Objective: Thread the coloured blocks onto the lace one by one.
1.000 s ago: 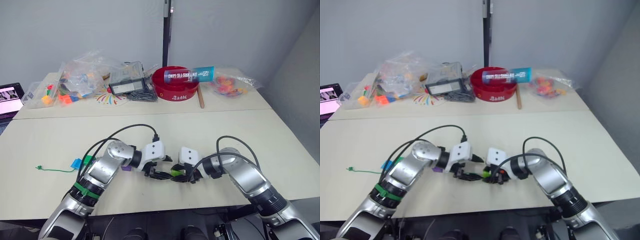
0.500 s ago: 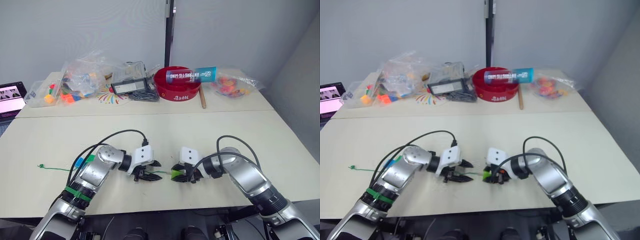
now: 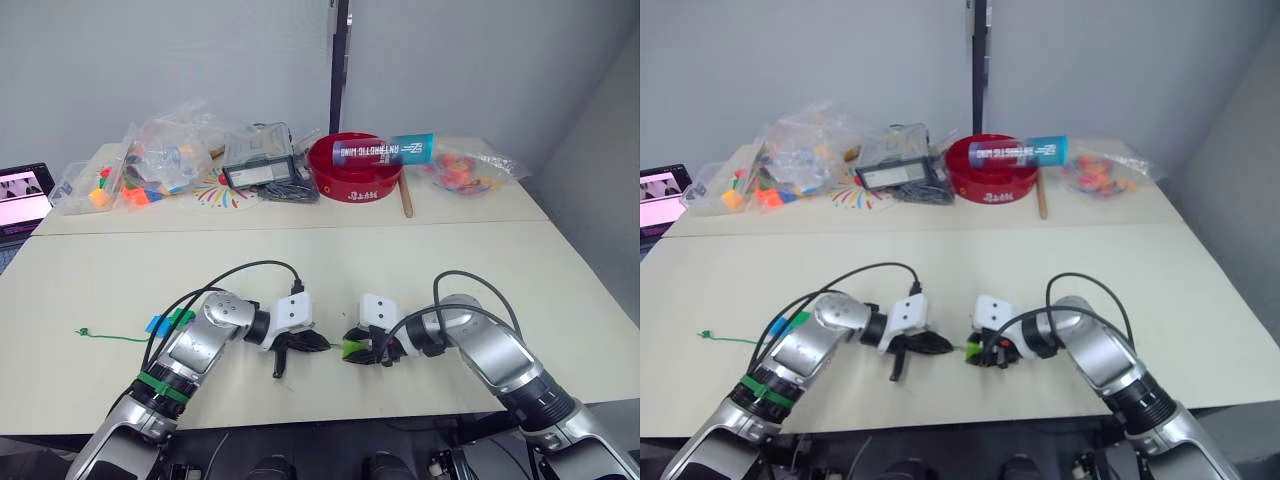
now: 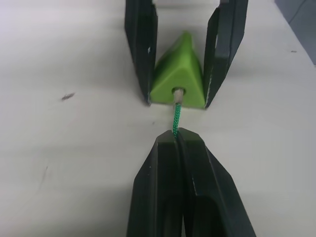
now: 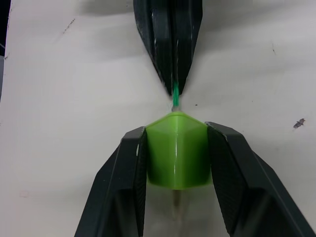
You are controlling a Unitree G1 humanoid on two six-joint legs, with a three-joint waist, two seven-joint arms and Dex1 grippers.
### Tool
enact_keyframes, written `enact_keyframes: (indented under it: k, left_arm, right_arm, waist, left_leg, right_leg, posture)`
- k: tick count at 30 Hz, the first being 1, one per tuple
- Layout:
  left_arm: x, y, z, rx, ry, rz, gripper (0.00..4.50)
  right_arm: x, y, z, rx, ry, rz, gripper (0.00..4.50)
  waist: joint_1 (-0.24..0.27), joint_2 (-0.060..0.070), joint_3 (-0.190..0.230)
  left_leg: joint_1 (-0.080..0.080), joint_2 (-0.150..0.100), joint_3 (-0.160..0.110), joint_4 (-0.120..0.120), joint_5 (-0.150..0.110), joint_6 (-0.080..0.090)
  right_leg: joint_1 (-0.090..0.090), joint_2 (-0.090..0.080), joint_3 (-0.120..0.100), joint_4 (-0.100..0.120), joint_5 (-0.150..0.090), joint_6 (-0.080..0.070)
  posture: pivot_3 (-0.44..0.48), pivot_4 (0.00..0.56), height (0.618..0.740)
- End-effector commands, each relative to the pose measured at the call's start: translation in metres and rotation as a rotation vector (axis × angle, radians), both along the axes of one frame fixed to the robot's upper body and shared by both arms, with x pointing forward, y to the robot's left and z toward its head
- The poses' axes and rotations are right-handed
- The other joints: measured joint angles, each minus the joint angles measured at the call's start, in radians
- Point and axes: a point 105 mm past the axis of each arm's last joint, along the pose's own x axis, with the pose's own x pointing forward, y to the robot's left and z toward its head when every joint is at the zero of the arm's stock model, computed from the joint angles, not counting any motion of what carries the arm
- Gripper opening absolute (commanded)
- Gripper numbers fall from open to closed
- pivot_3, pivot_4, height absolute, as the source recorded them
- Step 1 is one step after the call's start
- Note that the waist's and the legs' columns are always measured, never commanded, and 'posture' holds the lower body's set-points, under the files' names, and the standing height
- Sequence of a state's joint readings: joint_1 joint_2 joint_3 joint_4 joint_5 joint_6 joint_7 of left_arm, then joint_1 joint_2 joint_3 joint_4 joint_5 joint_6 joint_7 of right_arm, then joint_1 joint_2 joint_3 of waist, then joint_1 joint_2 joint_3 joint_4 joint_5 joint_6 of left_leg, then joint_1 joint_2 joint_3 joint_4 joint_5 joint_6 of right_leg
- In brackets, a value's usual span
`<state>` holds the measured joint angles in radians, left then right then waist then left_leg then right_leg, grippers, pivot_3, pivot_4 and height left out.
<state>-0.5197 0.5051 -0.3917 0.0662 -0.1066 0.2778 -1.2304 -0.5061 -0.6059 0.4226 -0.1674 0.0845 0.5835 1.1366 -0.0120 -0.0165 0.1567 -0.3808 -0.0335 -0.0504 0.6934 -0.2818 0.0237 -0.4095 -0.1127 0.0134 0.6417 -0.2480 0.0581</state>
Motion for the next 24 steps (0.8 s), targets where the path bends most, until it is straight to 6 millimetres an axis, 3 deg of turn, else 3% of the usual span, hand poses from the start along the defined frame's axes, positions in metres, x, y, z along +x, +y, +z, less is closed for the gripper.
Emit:
enact_keyframes:
  k: [1,5,9,14,16,21,23,24]
  left_arm:
    - [-0.001,-0.01,0.013,-0.014,-0.061,-0.037,0.05]
    - [0.0,-0.023,0.013,-0.02,-0.069,-0.05,0.05]
    - [0.005,-0.021,0.014,-0.016,-0.082,-0.029,0.05]
    - [0.003,-0.014,0.02,-0.037,-0.075,-0.021,1.45]
    - [0.004,-0.012,0.023,-0.045,-0.084,-0.013,2.13]
    - [0.002,-0.007,0.027,-0.042,-0.094,-0.015,3.78]
    - [-0.001,-0.008,0.028,-0.045,-0.088,-0.027,4.38]
    - [-0.003,-0.008,0.027,-0.048,-0.078,-0.035,4.47]
  right_arm:
    - [-0.002,0.002,-0.004,-0.014,0.014,0.014,1.31]
    - [-0.002,0.005,-0.004,-0.014,0.013,0.027,1.31]
    - [-0.001,0.007,-0.003,-0.012,0.014,0.031,1.31]
    - [0.0,0.008,0.001,0.012,0.007,0.026,1.31]
    - [0.002,0.009,0.006,0.032,-0.008,0.02,2.35]
    - [0.0,0.01,0.019,0.067,-0.015,0.024,4.05]
    - [0.0,0.006,0.027,0.076,-0.031,0.015,4.5]
    - [-0.001,0.003,0.03,0.079,-0.037,0.013,4.5]
  waist:
    - [0.0,0.0,0.0]
    - [0.001,0.0,0.0]
    - [0.0,0.0,0.0]
    - [-0.001,0.0,0.0]
    - [-0.001,0.0,0.0]
    - [-0.001,0.0,0.0]
    - [0.0,0.0,0.0]
    - [0.002,0.0,0.0]
  left_leg:
    - [0.0,0.0,0.0,0.0,0.0,0.0]
    - [0.0,0.0,0.0,0.0,0.0,0.0]
    - [0.0,0.0,0.0,0.0,0.0,0.0]
    - [0.0,0.0,0.0,0.0,0.0,0.0]
    - [-0.001,0.0,0.0,0.0,0.0,0.0]
    - [-0.008,0.0,0.001,0.002,0.001,-0.001]
    - [-0.01,0.0,0.001,0.002,0.001,-0.002]
    - [-0.01,-0.001,0.001,0.002,0.001,-0.002]
  right_leg:
    - [0.0,0.0,0.0,0.0,0.0,0.0]
    - [0.0,0.0,0.0,0.0,0.0,0.0]
    - [0.0,0.0,0.0,0.0,0.0,0.0]
    - [0.0,0.0,0.0,0.0,0.0,0.0]
    - [-0.001,0.0,0.0,0.0,0.0,0.0]
    - [-0.011,0.0,0.001,0.006,0.0,0.0]
    - [-0.012,0.0,0.001,0.006,0.0,0.0]
    - [-0.012,0.0,0.001,0.006,0.0,0.0]
  posture:
    - [0.0,0.15,0.74]
    - [0.0,0.15,0.74]
    - [0.0,0.15,0.74]
    - [0.0,0.15,0.74]
    - [0.0,0.15,0.74]
    - [0.0,0.15,0.74]
    - [0.0,0.15,0.74]
    - [0.0,0.15,0.74]
